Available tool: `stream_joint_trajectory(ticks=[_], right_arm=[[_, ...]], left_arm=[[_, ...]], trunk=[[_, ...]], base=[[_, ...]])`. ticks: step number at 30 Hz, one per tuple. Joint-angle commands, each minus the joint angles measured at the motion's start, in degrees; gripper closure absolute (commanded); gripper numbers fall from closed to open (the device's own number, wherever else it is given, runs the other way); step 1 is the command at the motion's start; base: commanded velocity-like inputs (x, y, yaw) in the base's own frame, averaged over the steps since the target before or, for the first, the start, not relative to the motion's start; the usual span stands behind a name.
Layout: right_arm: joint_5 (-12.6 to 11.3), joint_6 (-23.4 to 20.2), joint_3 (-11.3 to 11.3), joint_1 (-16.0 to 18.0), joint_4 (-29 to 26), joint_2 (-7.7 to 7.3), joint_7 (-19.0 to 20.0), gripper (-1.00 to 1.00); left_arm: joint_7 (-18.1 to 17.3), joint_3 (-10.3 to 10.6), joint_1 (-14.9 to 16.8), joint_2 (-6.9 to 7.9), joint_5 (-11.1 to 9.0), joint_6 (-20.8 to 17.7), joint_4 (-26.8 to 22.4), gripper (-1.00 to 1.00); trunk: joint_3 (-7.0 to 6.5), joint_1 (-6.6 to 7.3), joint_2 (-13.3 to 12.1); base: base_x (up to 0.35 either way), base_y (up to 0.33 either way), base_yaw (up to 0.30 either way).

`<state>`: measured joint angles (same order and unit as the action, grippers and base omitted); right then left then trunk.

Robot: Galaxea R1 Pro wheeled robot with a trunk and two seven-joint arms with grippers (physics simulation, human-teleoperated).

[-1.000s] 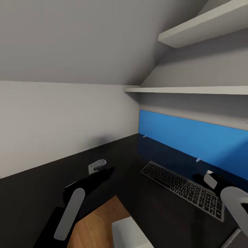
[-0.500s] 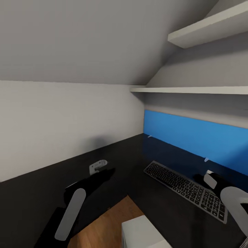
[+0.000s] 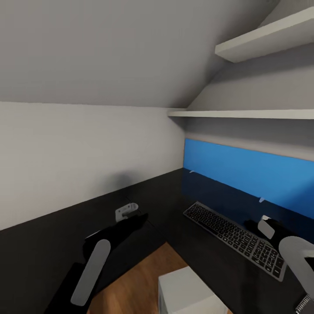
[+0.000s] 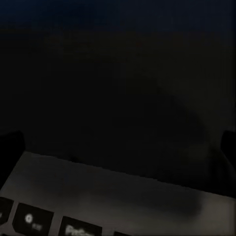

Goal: In the bedroom, organize the workspace by keeping the computer under the desk, ensuring the monitor is on the desk, placing the keyboard on the desk next to the monitor, placing the mouse on the desk next to the keyboard, moving the folder from the swivel chair onto the desk next to the mouse, stacking the notebook on top of the folder with the pen on top of the notebook, and positioning the swivel chair next to the desk.

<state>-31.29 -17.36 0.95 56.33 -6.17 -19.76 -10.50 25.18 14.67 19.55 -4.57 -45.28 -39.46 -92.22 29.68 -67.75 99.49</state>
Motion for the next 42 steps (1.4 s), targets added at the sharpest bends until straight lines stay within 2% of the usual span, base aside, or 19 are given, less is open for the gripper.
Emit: stream_joint_trajectory(ticks=[1,15,21,24,27,30,42], right_arm=[[-0.27,-0.33,0.12,0.01,-0.15,-0.01,-0.3,-1.0],[-0.3,-0.38,0.11,0.01,-0.15,-0.22,-0.08,-1.0],[-0.48,-0.28,0.05,0.01,-0.22,-1.73,0.78,-1.0],[-0.72,-0.3,-0.03,0.01,-0.18,-3.01,2.84,-1.0],[-1.69,-0.24,-0.06,0.01,-0.16,-3.27,3.38,-1.0],[-4.14,-0.2,-0.07,0.01,-0.23,-3.42,3.6,-1.0],[-7.57,-0.41,-0.07,0.01,-0.15,-5.18,6.72,-1.0]], left_arm=[[0.57,0.11,0.05,0.0,-0.6,-0.09,-0.06,-1.0],[0.62,0.27,0.05,0.0,-0.59,-0.06,-0.06,-1.0],[0.62,0.27,0.05,0.0,-0.6,-0.09,0.01,-1.0],[0.65,0.27,0.05,0.0,-0.6,-0.09,0.02,-1.0],[0.64,0.27,0.05,0.0,-0.6,-0.09,0.02,-1.0],[0.61,0.27,0.05,0.0,-0.61,-0.09,0.02,-1.0],[0.65,0.33,0.05,-0.02,-0.65,0.02,0.56,-1.0]], trunk=[[0.07,0.01,0.04],[0.07,0.01,0.04],[0.07,0.01,0.04],[0.07,0.01,0.04],[0.07,0.01,0.04],[0.07,0.01,0.04],[0.07,0.01,0.04]], base=[[-0.054,0.026,0.0],[0.02,0.069,0.0],[0.004,0.009,0.0],[0.001,0.001,0.0],[0.0,0.0,0.0],[0.0,0.0,0.0],[0.0,0.0,0.0]])
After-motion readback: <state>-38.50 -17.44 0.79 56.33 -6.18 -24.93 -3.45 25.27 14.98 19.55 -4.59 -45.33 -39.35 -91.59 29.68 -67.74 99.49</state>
